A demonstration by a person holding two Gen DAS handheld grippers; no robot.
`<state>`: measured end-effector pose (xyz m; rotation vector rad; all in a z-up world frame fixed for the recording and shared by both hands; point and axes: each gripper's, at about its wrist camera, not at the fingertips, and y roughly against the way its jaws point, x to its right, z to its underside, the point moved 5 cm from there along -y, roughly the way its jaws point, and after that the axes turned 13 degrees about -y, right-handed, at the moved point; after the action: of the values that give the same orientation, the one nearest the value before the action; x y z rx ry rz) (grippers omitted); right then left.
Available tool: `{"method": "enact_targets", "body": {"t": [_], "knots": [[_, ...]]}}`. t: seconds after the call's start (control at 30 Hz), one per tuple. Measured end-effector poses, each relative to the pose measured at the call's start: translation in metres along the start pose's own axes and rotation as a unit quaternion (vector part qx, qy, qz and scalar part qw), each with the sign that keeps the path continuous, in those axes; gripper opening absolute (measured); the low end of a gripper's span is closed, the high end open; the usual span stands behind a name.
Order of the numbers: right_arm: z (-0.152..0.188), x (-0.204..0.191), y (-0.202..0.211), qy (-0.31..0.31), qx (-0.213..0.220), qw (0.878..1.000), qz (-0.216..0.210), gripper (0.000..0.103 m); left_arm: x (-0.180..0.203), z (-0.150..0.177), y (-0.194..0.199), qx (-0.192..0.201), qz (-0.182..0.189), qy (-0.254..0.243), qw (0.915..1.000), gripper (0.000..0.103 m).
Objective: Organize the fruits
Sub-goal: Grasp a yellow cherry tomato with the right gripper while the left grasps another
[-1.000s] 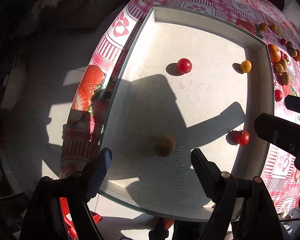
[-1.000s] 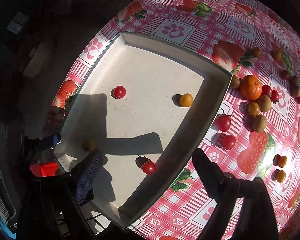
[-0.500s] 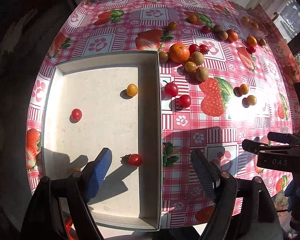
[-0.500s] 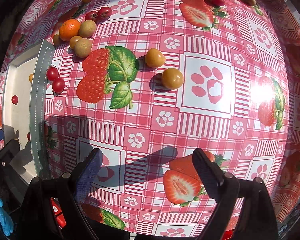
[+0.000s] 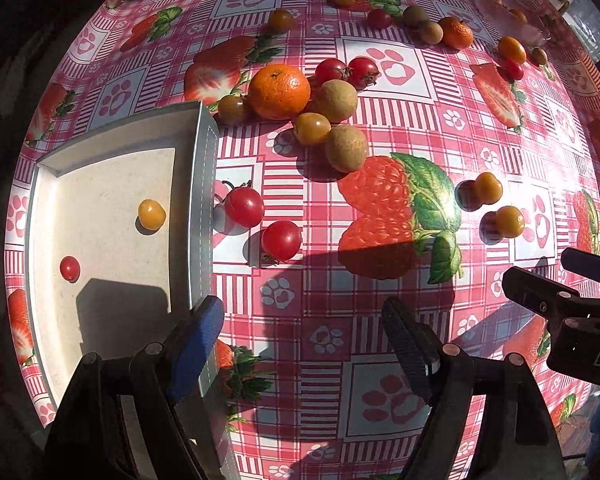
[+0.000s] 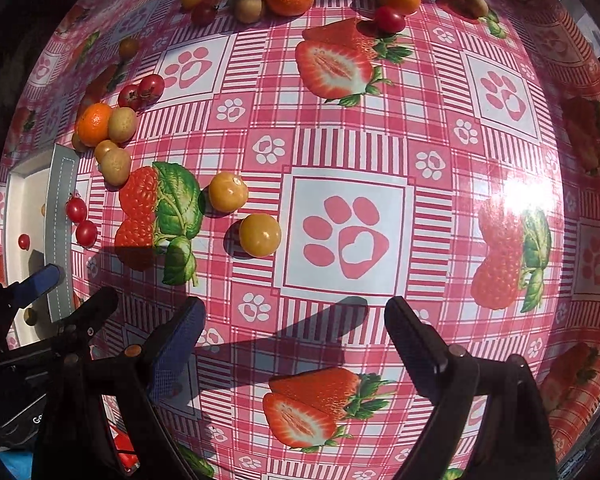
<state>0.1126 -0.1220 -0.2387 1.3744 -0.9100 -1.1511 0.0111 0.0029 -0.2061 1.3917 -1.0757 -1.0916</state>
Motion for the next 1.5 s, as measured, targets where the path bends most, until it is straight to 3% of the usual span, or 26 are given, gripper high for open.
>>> {"method": "enact_targets", "body": {"t": [0.23,0.4,0.47,0.53,0.6,0.63,0.67,0.7,0.77,1.03,1.33,1.5], "knots": [[-0.024,-0.049,-0.017,0.040,-0.006,0.999,-0.004,0.092,-0.001,-0.016,-0.011,0.000,-0.025,0.001,0.9997,0.082],[-0.028,-0.066,-0.025,0.046,-0.001,0.999,-0.003,0.090,-0.010,-0.022,-0.020,0.001,0.003,0.041,0.9991,0.082],[-0.033,-0.071,-0.025,0.058,0.006,0.998,0.000,0.083,-0.013,-0.024,-0.019,0.003,0.004,0.044,0.9990,0.082],[-0.035,-0.074,-0.030,0.081,0.015,0.997,0.013,0.058,-0.016,-0.026,-0.017,0.004,0.003,0.039,0.9992,0.079],[-0.035,-0.089,-0.032,0.098,0.020,0.995,0.025,0.039,-0.014,-0.029,-0.018,0.008,0.017,0.035,0.9992,0.061],[-0.034,-0.092,-0.033,0.103,0.020,0.994,0.027,0.027,-0.011,-0.030,-0.016,0.009,0.014,0.032,0.9993,0.056],[-0.034,-0.095,-0.032,0.105,0.020,0.994,0.026,0.024,-0.009,-0.031,-0.015,0.010,0.013,0.028,0.9995,0.046],[-0.033,-0.096,-0.031,0.103,0.019,0.994,0.022,0.024,-0.004,-0.031,-0.012,0.012,0.013,0.024,0.9995,0.031],[-0.033,-0.096,-0.031,0.089,0.017,0.996,0.010,0.024,-0.002,-0.033,-0.011,0.011,0.021,0.018,0.9996,0.019],[-0.022,-0.090,-0.016,0.069,0.017,0.997,-0.039,0.024,-0.014,-0.026,0.013,0.034,0.069,0.024,0.9968,0.019],[0.006,-0.088,-0.016,0.054,0.005,0.997,-0.051,0.024,-0.033,-0.004,0.033,0.041,0.069,0.025,0.9965,0.019],[0.016,-0.080,-0.016,0.052,0.001,0.998,-0.046,0.024,-0.032,-0.012,0.027,0.044,0.051,0.020,0.9975,0.019]]}}
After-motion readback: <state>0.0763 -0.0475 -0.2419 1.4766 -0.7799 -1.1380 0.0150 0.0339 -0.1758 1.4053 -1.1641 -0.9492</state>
